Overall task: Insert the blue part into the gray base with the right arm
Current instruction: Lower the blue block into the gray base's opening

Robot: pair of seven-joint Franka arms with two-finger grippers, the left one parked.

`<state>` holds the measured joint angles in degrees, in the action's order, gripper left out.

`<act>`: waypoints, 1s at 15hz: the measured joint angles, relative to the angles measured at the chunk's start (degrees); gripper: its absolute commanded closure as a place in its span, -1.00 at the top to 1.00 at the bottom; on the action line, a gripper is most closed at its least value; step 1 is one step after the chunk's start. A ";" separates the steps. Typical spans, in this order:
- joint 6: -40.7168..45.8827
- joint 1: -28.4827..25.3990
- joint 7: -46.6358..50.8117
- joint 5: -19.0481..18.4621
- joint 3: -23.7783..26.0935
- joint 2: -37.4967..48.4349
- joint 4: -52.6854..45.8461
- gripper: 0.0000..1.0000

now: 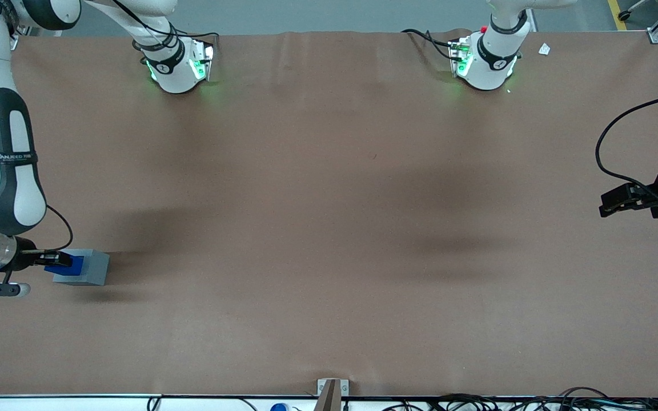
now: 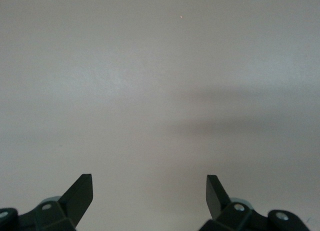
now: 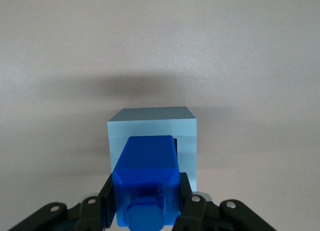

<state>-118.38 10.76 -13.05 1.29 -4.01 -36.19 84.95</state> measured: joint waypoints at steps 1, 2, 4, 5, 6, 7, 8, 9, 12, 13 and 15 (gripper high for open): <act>0.07 0.00 0.00 0.00 -0.01 0.01 0.00 -0.99; 0.11 0.00 -0.01 0.00 -0.01 0.01 0.00 -0.99; 0.16 0.01 -0.05 0.00 -0.02 0.02 0.00 -0.99; 0.17 0.01 -0.12 0.00 -0.02 0.02 0.00 -0.99; 0.22 0.04 -0.15 0.00 -0.03 0.02 0.00 -0.99; 0.28 0.07 -0.17 0.00 -0.04 0.03 0.00 -0.99; 0.31 0.10 -0.21 0.00 -0.06 0.03 0.00 -0.99; 0.34 0.12 -0.26 0.00 -0.07 0.03 0.00 -0.99; 0.58 0.22 -0.58 0.00 -0.10 0.02 0.17 -0.99; 0.58 0.24 -0.64 0.00 -0.10 0.01 0.27 -0.99; 0.59 0.24 -0.70 0.00 -0.10 0.01 0.34 -0.99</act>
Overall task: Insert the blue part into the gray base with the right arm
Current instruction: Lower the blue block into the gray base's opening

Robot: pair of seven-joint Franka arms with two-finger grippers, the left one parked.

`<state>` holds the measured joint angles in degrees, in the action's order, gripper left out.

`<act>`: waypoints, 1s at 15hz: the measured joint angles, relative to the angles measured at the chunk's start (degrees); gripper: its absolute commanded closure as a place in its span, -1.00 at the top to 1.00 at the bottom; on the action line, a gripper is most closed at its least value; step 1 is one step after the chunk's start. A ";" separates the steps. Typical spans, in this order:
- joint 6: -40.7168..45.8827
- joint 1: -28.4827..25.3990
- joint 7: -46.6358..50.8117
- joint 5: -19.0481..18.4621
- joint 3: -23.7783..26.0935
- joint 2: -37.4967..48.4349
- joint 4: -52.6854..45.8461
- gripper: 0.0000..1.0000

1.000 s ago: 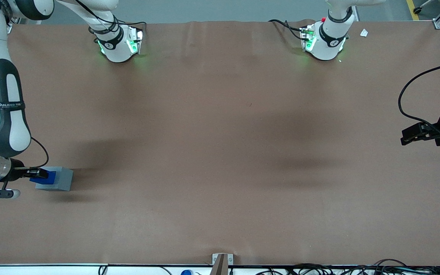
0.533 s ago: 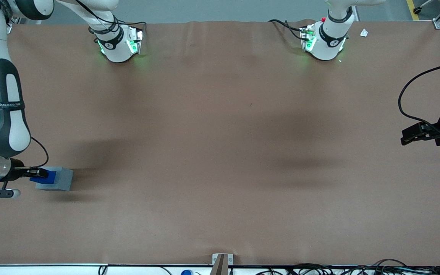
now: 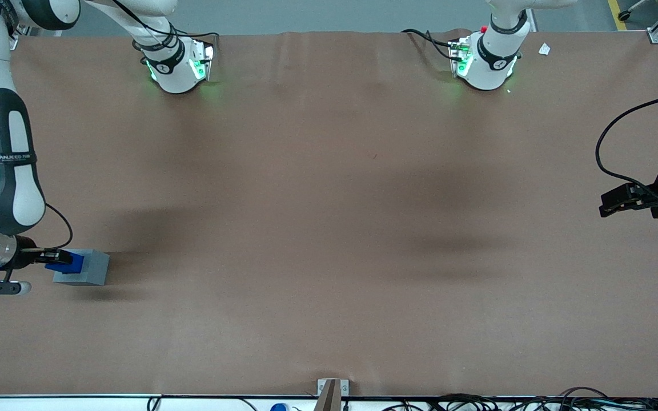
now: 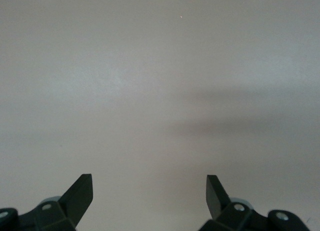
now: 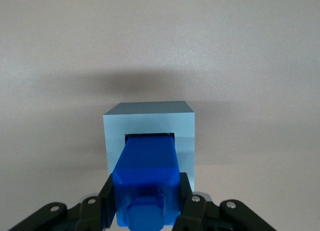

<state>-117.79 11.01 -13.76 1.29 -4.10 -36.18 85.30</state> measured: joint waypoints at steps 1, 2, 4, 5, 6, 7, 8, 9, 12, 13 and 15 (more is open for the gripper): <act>0.00 0.00 -0.01 0.00 0.00 0.00 0.00 -0.99; 0.00 0.00 -0.02 0.00 0.00 0.00 0.01 -0.98; 0.00 0.00 -0.03 0.00 0.00 -0.01 0.01 -0.96; -0.01 0.00 -0.03 0.00 0.00 -0.02 0.02 -0.96; -0.02 0.00 -0.03 0.00 0.00 -0.05 0.02 -0.93; -0.03 0.00 -0.04 0.00 0.00 -0.08 0.02 -0.78; -0.03 0.00 -0.04 0.00 0.01 -0.10 0.02 -0.68; -0.03 0.00 -0.05 0.00 0.02 -0.10 0.04 -0.47; -0.03 0.00 -0.07 0.00 0.07 -0.10 0.05 0.55; -0.02 -0.01 -0.07 0.00 0.08 -0.10 0.05 0.65; -0.02 -0.01 -0.09 0.00 0.11 -0.10 0.05 0.69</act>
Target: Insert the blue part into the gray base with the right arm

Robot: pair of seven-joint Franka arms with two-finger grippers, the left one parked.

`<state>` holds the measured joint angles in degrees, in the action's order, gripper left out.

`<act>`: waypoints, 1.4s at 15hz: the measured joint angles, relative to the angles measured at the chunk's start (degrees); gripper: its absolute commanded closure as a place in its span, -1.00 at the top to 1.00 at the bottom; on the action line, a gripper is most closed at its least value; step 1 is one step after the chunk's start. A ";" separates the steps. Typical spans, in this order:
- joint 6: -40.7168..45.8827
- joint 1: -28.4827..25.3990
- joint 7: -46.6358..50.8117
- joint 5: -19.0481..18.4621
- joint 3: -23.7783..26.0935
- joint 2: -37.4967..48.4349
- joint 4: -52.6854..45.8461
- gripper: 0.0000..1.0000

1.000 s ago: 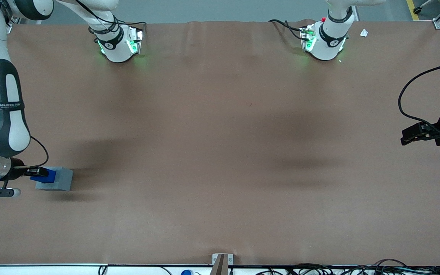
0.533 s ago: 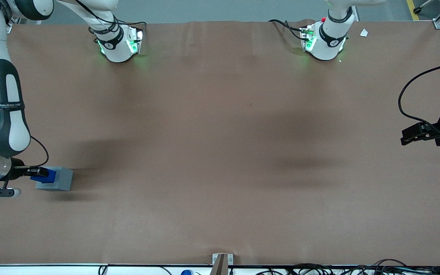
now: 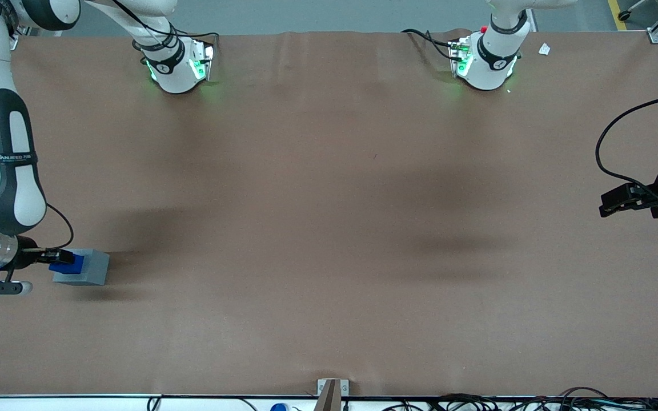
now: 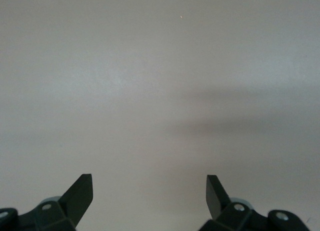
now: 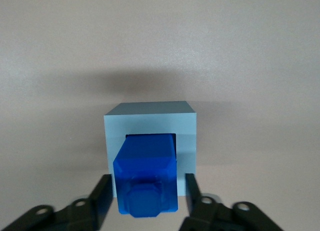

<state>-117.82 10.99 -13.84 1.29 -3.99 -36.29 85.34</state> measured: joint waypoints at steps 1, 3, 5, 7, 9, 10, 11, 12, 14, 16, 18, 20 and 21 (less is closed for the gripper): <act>0.00 0.00 -0.01 0.00 0.01 0.00 0.00 0.69; 0.00 0.00 -0.01 0.00 0.02 0.00 -0.01 0.69; 0.00 -0.02 -0.01 0.00 0.05 0.01 -0.08 0.69; 0.42 -0.09 -0.01 0.00 0.09 0.06 -0.35 0.77; 2.62 -0.16 -0.01 0.00 0.15 0.17 -1.31 1.00; 4.19 -0.17 -0.01 0.00 0.18 0.39 -2.04 1.00; 5.64 -0.18 -0.01 0.00 0.21 0.90 -2.73 1.00; 7.12 -0.23 -0.01 0.00 0.30 1.80 -3.28 1.00; 10.21 -0.57 0.00 0.00 0.57 4.36 -3.79 1.00; 13.69 -1.34 0.15 0.00 0.72 7.38 -3.89 1.00; 17.27 -2.14 0.70 0.00 0.75 10.33 -3.92 1.00; 20.23 -2.70 1.31 0.00 0.83 12.93 -3.93 1.00; 21.39 -3.01 1.43 0.00 0.85 14.13 -3.93 1.00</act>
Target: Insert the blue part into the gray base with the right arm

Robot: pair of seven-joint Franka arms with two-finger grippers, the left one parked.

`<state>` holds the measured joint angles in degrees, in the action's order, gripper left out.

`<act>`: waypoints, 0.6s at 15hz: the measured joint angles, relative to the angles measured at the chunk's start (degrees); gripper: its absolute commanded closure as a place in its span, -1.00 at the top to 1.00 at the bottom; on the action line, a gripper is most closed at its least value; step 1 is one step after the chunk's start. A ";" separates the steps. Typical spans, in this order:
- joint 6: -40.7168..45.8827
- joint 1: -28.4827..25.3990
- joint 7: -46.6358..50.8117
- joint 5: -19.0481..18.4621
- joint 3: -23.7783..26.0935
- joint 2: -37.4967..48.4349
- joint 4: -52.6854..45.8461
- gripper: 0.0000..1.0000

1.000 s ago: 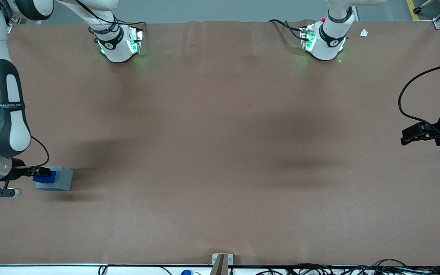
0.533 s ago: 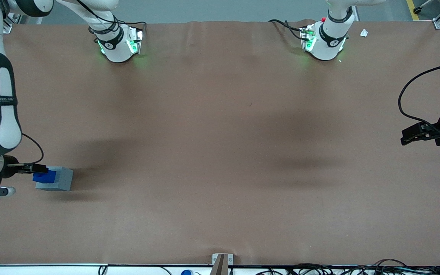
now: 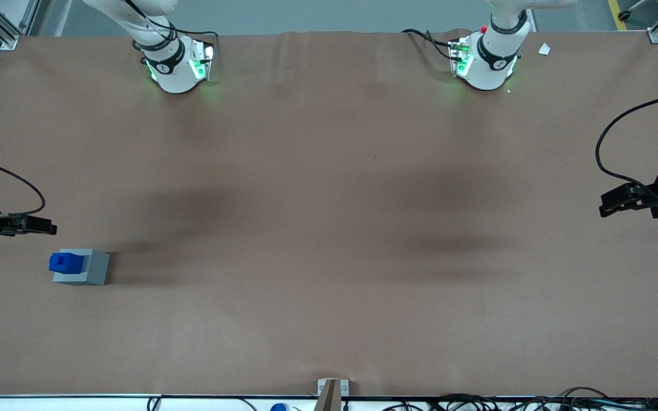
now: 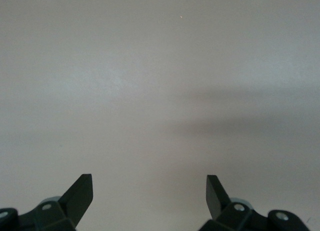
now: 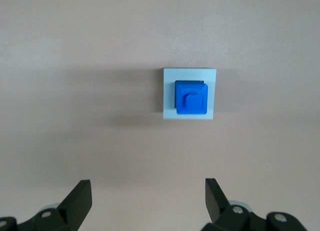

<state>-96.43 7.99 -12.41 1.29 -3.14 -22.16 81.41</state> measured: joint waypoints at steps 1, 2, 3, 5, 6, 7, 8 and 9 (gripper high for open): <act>1.18 -0.43 0.22 0.00 0.01 1.15 0.00 1.00; 2.52 -0.96 1.00 0.00 0.04 2.34 -0.01 1.00; 3.92 -1.54 2.54 0.01 0.07 3.55 -0.01 1.00; 6.72 -3.04 5.83 0.02 0.20 6.12 -0.03 1.00; 7.94 -3.79 6.71 0.02 0.24 7.38 -0.01 1.00; 9.04 -4.38 7.36 0.02 0.30 8.63 0.00 1.00; 10.20 -4.82 7.65 0.02 0.33 9.84 0.03 1.00; 11.13 -5.17 7.71 0.02 0.36 10.96 0.14 1.00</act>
<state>-85.30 2.82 -4.71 1.31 -2.77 -11.19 81.54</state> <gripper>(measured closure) 0.000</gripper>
